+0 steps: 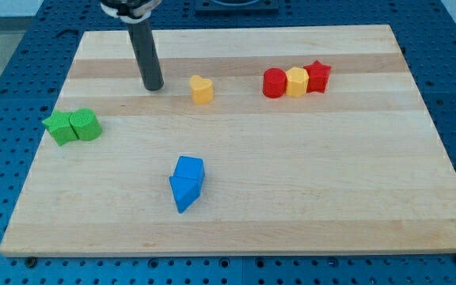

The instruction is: Push yellow heart closer to the red circle

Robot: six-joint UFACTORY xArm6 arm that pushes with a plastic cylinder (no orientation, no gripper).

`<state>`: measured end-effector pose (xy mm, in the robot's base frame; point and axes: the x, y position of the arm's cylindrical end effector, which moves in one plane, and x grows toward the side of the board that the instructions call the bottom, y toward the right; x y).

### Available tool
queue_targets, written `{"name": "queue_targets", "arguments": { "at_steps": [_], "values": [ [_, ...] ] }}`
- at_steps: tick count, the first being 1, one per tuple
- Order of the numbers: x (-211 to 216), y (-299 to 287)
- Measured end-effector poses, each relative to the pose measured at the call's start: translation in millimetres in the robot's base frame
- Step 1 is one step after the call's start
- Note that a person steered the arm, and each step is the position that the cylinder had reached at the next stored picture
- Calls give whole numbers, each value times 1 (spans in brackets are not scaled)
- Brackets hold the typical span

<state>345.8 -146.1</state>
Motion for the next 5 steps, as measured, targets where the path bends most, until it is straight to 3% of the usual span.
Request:
{"name": "queue_targets", "arguments": {
  "at_steps": [3, 5],
  "values": [
    [-1, 72],
    [3, 64]
  ]
}}
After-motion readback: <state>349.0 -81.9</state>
